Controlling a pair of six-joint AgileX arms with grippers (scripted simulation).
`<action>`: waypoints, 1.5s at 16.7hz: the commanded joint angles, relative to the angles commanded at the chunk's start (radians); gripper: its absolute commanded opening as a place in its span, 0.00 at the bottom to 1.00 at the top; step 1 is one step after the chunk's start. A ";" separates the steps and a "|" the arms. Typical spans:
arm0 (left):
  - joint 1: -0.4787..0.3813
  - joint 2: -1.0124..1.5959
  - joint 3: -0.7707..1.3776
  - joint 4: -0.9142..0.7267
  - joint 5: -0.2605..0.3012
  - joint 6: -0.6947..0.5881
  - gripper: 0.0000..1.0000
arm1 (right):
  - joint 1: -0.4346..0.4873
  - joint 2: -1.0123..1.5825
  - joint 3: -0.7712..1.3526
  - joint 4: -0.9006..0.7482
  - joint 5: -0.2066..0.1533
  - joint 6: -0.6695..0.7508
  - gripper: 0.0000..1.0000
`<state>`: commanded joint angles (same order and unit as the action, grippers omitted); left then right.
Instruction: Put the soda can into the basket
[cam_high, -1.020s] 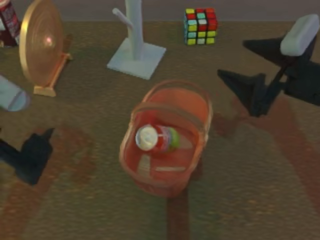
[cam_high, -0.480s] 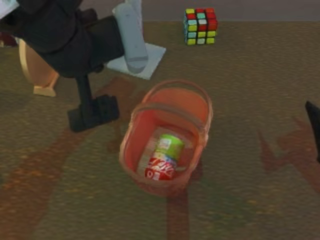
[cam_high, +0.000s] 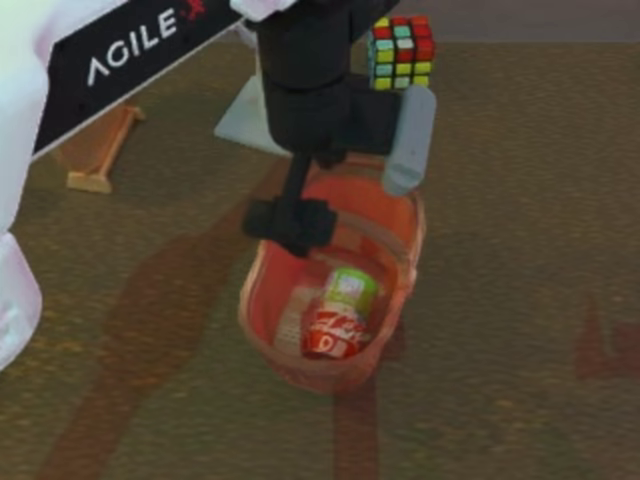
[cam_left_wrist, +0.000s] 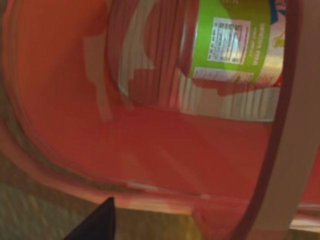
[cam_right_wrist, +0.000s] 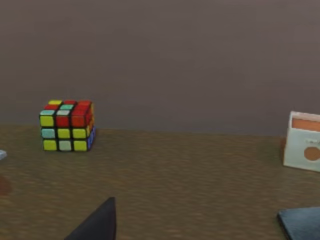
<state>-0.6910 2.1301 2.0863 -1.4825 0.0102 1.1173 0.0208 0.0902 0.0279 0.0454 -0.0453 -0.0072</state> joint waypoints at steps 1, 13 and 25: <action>-0.010 0.037 0.037 -0.019 -0.003 0.021 1.00 | -0.004 -0.038 -0.012 -0.019 0.019 0.003 1.00; -0.022 0.071 -0.006 0.032 -0.007 0.049 1.00 | -0.011 -0.090 -0.028 -0.045 0.045 0.007 1.00; -0.022 0.069 -0.021 0.046 -0.008 0.049 0.47 | -0.011 -0.090 -0.028 -0.045 0.045 0.007 1.00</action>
<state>-0.7132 2.1988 2.0652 -1.4362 0.0027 1.1662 0.0100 0.0000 0.0000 0.0000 0.0000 0.0000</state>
